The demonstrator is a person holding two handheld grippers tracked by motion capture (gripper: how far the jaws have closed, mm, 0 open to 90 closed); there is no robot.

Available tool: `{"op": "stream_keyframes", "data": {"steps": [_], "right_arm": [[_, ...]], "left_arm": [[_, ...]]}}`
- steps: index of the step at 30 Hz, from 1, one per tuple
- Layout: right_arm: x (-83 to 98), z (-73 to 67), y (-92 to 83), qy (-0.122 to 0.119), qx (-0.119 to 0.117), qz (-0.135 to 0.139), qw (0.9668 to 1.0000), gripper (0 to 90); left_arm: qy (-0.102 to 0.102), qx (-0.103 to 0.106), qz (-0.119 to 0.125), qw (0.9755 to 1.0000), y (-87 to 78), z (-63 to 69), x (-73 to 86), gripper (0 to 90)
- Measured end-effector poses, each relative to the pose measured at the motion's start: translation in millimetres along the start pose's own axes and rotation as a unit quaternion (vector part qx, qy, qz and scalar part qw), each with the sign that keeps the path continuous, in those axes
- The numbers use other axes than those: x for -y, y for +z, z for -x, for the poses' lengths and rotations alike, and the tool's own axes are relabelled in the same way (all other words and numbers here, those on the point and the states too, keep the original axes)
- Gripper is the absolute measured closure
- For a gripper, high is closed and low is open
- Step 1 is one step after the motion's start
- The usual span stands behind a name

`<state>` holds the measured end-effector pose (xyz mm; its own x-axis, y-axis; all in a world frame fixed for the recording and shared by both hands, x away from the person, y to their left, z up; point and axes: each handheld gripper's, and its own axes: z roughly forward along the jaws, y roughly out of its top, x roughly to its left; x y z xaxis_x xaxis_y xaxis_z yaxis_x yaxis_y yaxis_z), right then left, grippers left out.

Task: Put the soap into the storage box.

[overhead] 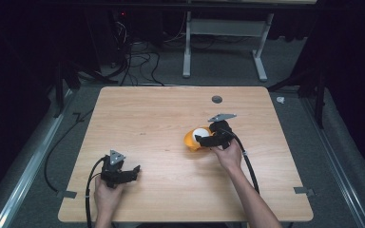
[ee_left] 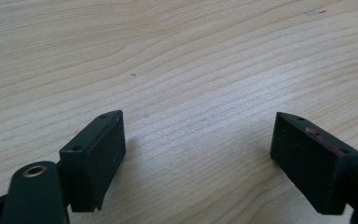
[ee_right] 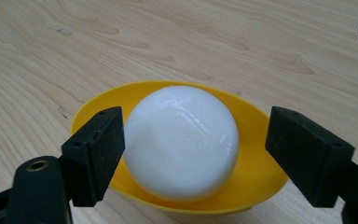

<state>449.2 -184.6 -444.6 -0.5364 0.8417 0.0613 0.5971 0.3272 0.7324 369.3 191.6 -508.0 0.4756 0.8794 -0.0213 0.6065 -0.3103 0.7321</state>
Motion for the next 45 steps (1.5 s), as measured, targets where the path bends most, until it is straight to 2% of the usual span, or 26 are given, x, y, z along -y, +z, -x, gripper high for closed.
{"op": "stream_keyframes", "data": {"steps": [19, 30, 36, 45], "right_arm": [[0.5, 10.6, -23.7, 0.010, 0.005, 0.025, 0.9996, 21.6], [2.7, 16.5, -33.5, 0.013, 0.014, 0.024, 0.9995, 22.3], [6.8, 20.1, -39.3, 0.018, 0.019, 0.029, 0.9992, 22.8], [16.2, 32.6, -54.5, 0.032, 0.028, 0.044, 0.9981, 23.8]], "left_arm": [[0.000, 0.000, 0.000, 1.0000, 0.0, 0.0, 0.0, 18.6], [0.000, 0.000, 0.000, 1.0000, 0.0, 0.0, 0.0, 18.6], [0.000, 0.000, 0.000, 1.0000, 0.0, 0.0, 0.0, 18.6], [0.000, 0.000, 0.000, 1.0000, 0.0, 0.1, 0.0, 18.6]]}}
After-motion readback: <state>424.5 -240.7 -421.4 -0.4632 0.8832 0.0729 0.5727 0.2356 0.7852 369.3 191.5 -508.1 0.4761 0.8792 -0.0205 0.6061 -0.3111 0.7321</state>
